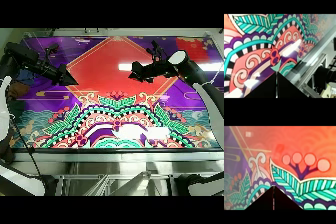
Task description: Fold the shirts.
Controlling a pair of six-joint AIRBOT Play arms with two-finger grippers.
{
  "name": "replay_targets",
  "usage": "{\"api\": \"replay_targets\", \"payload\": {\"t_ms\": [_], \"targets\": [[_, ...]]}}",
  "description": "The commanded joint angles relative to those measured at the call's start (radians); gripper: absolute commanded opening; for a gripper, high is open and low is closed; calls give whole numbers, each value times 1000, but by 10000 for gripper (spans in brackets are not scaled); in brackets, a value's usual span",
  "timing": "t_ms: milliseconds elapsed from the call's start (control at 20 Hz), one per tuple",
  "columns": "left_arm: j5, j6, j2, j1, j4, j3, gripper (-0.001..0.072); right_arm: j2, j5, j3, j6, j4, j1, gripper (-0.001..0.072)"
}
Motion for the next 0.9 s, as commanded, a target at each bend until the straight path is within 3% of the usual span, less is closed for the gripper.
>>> {"api": "replay_targets", "payload": {"t_ms": [0,600,750,850], "targets": [[2,1,-2,1,0,1,16,-3,-2,0,0,3,1,19],[-13,1,-11,1,1,1,15,-91,-13,0,1,25,1,19],[-95,-9,-10,-6,-20,2,15,-105,-14,0,-22,267,-3,20],[-114,5,-10,-2,-81,27,15,-100,25,2,-221,503,-21,19]]}}
